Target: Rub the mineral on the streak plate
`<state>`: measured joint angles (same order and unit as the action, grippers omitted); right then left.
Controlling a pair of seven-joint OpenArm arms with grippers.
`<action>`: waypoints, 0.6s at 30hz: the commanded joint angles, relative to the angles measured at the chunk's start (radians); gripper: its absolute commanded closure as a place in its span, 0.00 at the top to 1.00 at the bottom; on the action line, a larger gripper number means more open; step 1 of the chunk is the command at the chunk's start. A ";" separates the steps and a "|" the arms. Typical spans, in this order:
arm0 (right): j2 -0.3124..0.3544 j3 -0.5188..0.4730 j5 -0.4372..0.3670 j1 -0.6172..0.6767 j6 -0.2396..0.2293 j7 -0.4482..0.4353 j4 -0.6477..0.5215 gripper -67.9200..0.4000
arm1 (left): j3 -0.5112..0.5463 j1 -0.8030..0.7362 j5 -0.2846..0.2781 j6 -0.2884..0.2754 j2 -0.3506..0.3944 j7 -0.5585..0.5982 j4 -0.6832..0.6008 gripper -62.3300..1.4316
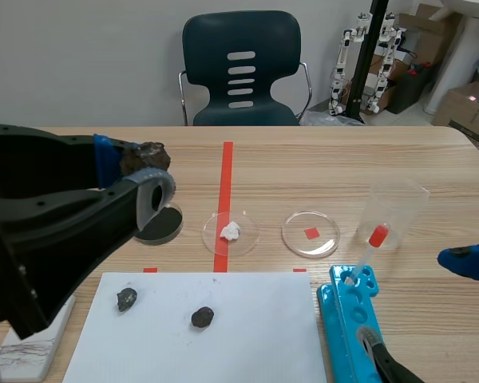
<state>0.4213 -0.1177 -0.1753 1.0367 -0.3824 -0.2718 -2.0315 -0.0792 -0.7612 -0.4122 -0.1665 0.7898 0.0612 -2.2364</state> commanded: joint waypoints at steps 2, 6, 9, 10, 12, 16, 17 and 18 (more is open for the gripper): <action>0.000 -0.006 -0.011 -0.009 -0.001 -0.011 -0.005 0.95 | 0.003 0.006 -0.009 -0.002 -0.003 0.006 -0.016 0.13; 0.000 -0.006 -0.011 -0.009 -0.001 -0.011 -0.005 0.95 | 0.003 0.006 -0.009 -0.002 -0.003 -0.013 -0.016 0.13; 0.000 -0.006 -0.011 -0.009 -0.001 -0.011 -0.005 0.95 | 0.003 0.006 -0.009 -0.002 -0.003 -0.013 -0.016 0.13; 0.000 -0.006 -0.011 -0.009 -0.001 -0.011 -0.005 0.95 | 0.003 0.006 -0.009 -0.002 -0.003 -0.013 -0.016 0.13; 0.000 -0.006 -0.011 -0.009 -0.001 -0.011 -0.005 0.95 | 0.003 0.006 -0.009 -0.002 -0.003 -0.013 -0.016 0.13; 0.000 -0.006 -0.011 -0.009 -0.001 -0.011 -0.005 0.95 | 0.003 0.006 -0.009 -0.002 -0.003 -0.013 -0.016 0.13; 0.000 -0.006 -0.011 -0.009 -0.001 -0.011 -0.005 0.95 | 0.003 0.006 -0.009 -0.002 -0.003 -0.013 -0.016 0.13; 0.000 -0.006 -0.011 -0.009 -0.001 -0.011 -0.005 0.95 | 0.003 0.006 -0.009 -0.002 -0.003 -0.013 -0.016 0.13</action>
<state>0.4213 -0.1177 -0.1753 1.0367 -0.3824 -0.2718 -2.0315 -0.0792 -0.7586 -0.4122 -0.1665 0.7898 0.0307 -2.2364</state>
